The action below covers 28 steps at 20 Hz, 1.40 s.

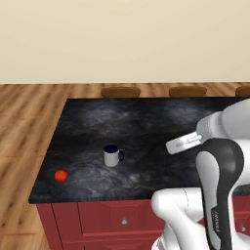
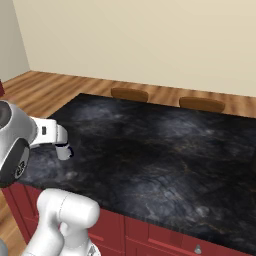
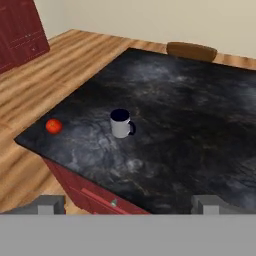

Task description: Open the cabinet directly in front. Then move the beer and the mug to the dining counter with the jar on it.

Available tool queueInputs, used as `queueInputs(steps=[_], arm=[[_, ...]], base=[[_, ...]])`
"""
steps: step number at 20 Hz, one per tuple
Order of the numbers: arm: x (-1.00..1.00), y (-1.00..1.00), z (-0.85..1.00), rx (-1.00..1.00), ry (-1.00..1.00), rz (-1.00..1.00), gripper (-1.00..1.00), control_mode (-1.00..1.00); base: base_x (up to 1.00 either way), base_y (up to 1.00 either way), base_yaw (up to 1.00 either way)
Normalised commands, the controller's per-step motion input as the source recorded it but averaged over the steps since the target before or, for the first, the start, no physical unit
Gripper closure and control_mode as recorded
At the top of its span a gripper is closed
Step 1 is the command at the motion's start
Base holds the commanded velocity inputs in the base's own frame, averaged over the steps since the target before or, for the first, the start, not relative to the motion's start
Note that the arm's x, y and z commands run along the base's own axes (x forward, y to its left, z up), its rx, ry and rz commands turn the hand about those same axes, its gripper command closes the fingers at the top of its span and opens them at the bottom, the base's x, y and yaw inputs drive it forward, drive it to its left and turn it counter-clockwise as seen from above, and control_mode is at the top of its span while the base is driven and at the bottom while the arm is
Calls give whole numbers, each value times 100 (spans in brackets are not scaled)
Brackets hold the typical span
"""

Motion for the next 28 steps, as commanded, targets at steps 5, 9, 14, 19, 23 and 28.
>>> queueInputs(steps=[5,9,14,19,23,28], arm=[[-11,26,23,-9,-5,0,-100,-100],[-20,5,-6,-5,0,4,-100,-100],[0,0,0,0,0,0,-100,100],[0,0,0,0,0,0,-100,100],[0,0,0,0,0,0,-100,100],[0,0,0,0,0,0,-100,100]], base=[[0,0,0],[0,0,0],[-95,4,11],[-67,0,-8],[-2,1,-88],[0,10,-100]])
